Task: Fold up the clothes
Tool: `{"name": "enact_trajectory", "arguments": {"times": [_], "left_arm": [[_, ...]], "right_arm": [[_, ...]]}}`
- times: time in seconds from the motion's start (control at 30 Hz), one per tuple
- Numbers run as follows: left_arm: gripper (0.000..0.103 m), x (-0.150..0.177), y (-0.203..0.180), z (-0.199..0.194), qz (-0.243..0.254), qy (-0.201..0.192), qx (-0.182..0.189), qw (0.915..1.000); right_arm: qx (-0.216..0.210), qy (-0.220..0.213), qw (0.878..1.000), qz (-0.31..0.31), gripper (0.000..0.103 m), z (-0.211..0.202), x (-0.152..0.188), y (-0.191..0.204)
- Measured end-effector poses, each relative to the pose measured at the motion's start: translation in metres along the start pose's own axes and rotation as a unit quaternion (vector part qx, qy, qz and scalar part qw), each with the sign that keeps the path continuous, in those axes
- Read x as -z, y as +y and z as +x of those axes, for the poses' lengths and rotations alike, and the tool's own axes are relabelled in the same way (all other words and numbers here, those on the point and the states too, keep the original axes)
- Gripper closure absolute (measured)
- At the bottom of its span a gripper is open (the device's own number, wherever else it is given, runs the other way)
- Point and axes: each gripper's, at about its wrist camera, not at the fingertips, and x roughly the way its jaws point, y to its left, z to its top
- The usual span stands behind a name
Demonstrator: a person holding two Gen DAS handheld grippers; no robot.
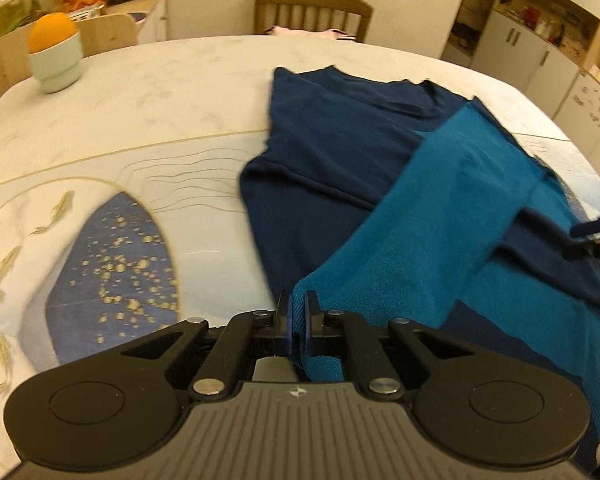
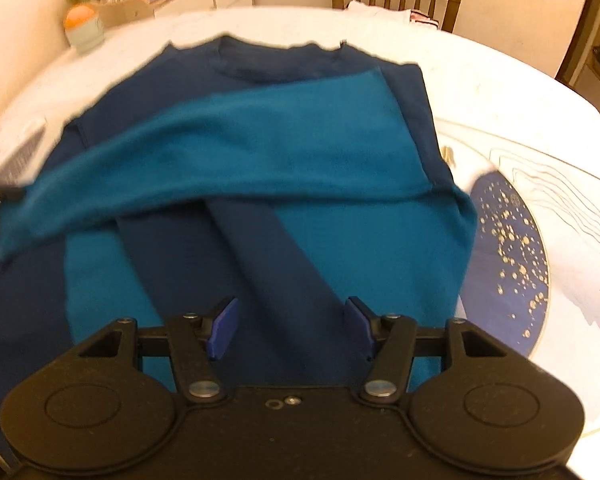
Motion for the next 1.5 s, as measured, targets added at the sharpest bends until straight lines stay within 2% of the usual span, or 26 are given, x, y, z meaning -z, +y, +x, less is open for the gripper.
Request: {"name": "enact_trajectory", "arguments": {"times": [0.17, 0.23, 0.3, 0.37, 0.5, 0.53, 0.7, 0.87, 0.93, 1.03, 1.4, 1.47, 1.5], "left_arm": [[0.098, -0.005, 0.009, 0.002, -0.010, 0.015, 0.018, 0.9997], [0.094, -0.011, 0.014, 0.002, -0.017, 0.020, 0.028, 0.9993], [0.089, -0.020, 0.017, 0.003, -0.011, 0.018, 0.022, 0.9995], [0.080, -0.033, 0.020, 0.005, -0.007, 0.012, 0.019, 0.9997], [0.036, -0.071, 0.026, 0.019, -0.010, -0.018, 0.024, 0.9995], [0.035, -0.082, 0.026, 0.024, -0.005, -0.027, 0.027, 0.9993], [0.035, -0.137, 0.020, 0.072, 0.000, -0.027, 0.034, 0.9991], [0.035, -0.173, 0.016, 0.120, -0.010, -0.010, 0.039, 0.9992], [0.035, -0.181, 0.013, 0.138, -0.011, -0.001, 0.042, 0.9991], [0.034, -0.190, 0.008, 0.148, 0.001, -0.014, 0.041, 0.9990], [0.032, -0.209, -0.007, 0.167, 0.032, -0.026, 0.047, 0.9980], [0.051, -0.209, -0.008, 0.165, 0.037, -0.026, 0.038, 0.9982], [0.076, -0.209, -0.008, 0.165, 0.039, -0.026, 0.033, 0.9983]], "right_arm": [[-0.009, -0.003, 1.000, -0.002, 0.000, -0.001, -0.001, -0.014], [-0.011, -0.009, 1.000, 0.001, 0.000, -0.004, -0.007, -0.023], [-0.003, -0.020, 1.000, 0.005, 0.000, -0.005, -0.019, -0.033], [0.015, -0.033, 0.999, 0.007, 0.000, -0.003, -0.035, -0.042], [0.033, -0.049, 0.998, 0.009, 0.000, 0.012, -0.074, -0.049], [0.033, -0.051, 0.998, 0.013, 0.000, 0.019, -0.084, -0.047], [0.020, -0.055, 0.998, 0.032, 0.000, 0.047, -0.124, -0.049], [0.006, -0.048, 0.998, 0.040, 0.000, 0.073, -0.147, -0.054], [0.007, -0.046, 0.998, 0.038, 0.000, 0.085, -0.155, -0.053], [0.002, -0.046, 0.998, 0.039, 0.000, 0.097, -0.165, -0.052], [0.007, -0.063, 0.998, 0.003, 0.000, 0.112, -0.181, -0.031], [0.003, -0.063, 0.998, -0.001, 0.000, 0.110, -0.182, -0.027], [0.002, -0.062, 0.998, -0.002, 0.000, 0.108, -0.182, -0.026]]}}
